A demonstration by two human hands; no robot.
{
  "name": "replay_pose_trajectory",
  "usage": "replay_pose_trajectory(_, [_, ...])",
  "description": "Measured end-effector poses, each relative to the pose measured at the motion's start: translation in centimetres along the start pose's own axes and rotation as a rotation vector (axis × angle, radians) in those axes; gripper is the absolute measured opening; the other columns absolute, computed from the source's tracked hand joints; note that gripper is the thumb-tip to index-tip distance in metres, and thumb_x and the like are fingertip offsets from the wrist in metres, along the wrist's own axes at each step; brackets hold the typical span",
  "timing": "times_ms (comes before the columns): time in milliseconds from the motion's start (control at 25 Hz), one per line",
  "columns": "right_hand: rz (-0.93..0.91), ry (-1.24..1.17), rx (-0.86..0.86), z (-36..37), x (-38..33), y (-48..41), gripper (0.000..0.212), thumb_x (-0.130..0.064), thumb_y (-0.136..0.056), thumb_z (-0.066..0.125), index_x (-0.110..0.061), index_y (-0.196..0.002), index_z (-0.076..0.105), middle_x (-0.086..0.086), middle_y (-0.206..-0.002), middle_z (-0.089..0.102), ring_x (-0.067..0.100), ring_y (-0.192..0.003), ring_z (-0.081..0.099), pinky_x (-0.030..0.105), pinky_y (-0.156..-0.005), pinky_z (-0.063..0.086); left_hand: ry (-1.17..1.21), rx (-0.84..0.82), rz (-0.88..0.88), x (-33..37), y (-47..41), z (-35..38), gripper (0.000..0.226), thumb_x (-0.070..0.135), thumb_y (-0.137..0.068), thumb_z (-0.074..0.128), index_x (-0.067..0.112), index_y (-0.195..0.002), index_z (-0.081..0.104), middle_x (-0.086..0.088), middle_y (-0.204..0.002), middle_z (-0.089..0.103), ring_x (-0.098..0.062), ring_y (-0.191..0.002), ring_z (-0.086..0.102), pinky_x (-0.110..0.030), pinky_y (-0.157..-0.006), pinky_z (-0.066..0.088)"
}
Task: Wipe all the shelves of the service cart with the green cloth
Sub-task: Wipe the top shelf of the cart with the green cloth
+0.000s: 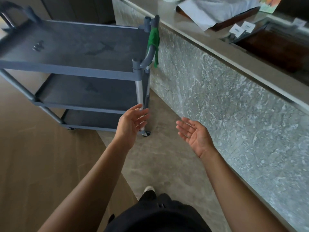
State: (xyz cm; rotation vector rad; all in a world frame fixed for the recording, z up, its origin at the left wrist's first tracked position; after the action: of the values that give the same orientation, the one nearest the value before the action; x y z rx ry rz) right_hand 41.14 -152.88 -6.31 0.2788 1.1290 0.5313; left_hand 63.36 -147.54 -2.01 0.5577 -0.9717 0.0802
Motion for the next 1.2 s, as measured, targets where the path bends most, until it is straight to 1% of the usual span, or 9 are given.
replay_pose_trajectory(200, [-0.011, 0.005, -0.009, 2.4, -1.9, -4.5, 0.028, -0.024, -0.094, 0.044, -0.014, -0.110, 0.065, 0.009, -0.108, 0.071, 0.021, -0.102, 0.067, 0.033, -0.083, 0.049, -0.010, -0.026, -0.027, 2.2, -4.9, 0.9, 0.031, 0.015, -0.097, 0.042, 0.011, -0.124, 0.058, -0.009, -0.108, 0.071, -0.025, -0.103, 0.065, -0.037, -0.097, 0.048])
replay_pose_trajectory(360, [0.001, 0.002, -0.019, 3.2, -3.1, -8.0, 0.029, -0.025, -0.094, 0.044, -0.014, -0.112, 0.064, 0.009, -0.110, 0.070, 0.021, -0.104, 0.067, 0.034, -0.085, 0.049, -0.019, -0.041, -0.035, 3.2, -8.5, 2.0, 0.028, 0.016, -0.097, 0.042, 0.014, -0.117, 0.061, -0.007, -0.105, 0.073, -0.024, -0.103, 0.067, -0.037, -0.097, 0.047])
replay_pose_trajectory(560, [0.021, 0.010, -0.051, 3.8, -5.1, -13.2, 0.029, -0.025, -0.094, 0.045, -0.013, -0.113, 0.064, 0.009, -0.110, 0.070, 0.021, -0.104, 0.066, 0.034, -0.085, 0.049, -0.020, -0.019, -0.026, 4.0, -13.1, 3.7, 0.026, 0.015, -0.097, 0.042, 0.014, -0.114, 0.062, -0.010, -0.110, 0.071, -0.028, -0.111, 0.063, -0.040, -0.099, 0.047])
replay_pose_trajectory(720, [0.030, 0.025, -0.079, 4.5, -8.1, -17.9, 0.029, -0.024, -0.094, 0.045, -0.013, -0.112, 0.064, 0.008, -0.109, 0.071, 0.020, -0.103, 0.067, 0.034, -0.084, 0.049, 0.007, 0.021, -0.013, 5.1, -16.8, 5.5, 0.029, 0.015, -0.097, 0.042, 0.011, -0.120, 0.060, -0.011, -0.111, 0.070, -0.029, -0.110, 0.063, -0.039, -0.098, 0.047])
replay_pose_trajectory(840, [0.029, 0.043, -0.117, 5.4, -10.9, -21.5, 0.029, -0.025, -0.094, 0.044, -0.013, -0.113, 0.064, 0.007, -0.109, 0.071, 0.019, -0.103, 0.067, 0.033, -0.082, 0.049, 0.047, 0.037, 0.018, 6.6, -19.5, 7.1, 0.030, 0.015, -0.097, 0.042, 0.010, -0.122, 0.059, -0.011, -0.110, 0.070, -0.025, -0.103, 0.066, -0.037, -0.094, 0.049])
replay_pose_trajectory(1040, [0.050, 0.060, -0.181, 7.3, -15.5, -27.1, 0.028, -0.025, -0.094, 0.044, -0.014, -0.111, 0.064, 0.007, -0.107, 0.071, 0.018, -0.101, 0.068, 0.033, -0.081, 0.049, 0.148, 0.085, 0.083, 9.4, -23.9, 9.7, 0.023, 0.014, -0.095, 0.044, 0.013, -0.110, 0.061, -0.007, -0.101, 0.073, -0.022, -0.094, 0.068, -0.032, -0.081, 0.052])
replay_pose_trajectory(1200, [0.078, 0.090, -0.239, 8.7, -17.6, -30.6, 0.028, -0.025, -0.095, 0.044, -0.013, -0.112, 0.064, 0.007, -0.108, 0.071, 0.017, -0.100, 0.068, 0.033, -0.083, 0.050, 0.188, 0.131, 0.139, 10.6, -26.8, 10.7, 0.023, 0.012, -0.092, 0.046, 0.013, -0.108, 0.062, -0.008, -0.099, 0.074, -0.022, -0.092, 0.069, -0.031, -0.080, 0.053])
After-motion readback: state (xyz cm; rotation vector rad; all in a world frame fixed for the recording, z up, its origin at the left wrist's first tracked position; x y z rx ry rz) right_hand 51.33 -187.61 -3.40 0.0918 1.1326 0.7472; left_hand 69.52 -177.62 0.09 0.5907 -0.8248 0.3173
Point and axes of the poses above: each hand's wrist, its own y-axis away from the middle knuckle, its own z-axis out of the palm, x = y × z, the point moved 5 cm from there along -y, towards the middle knuckle
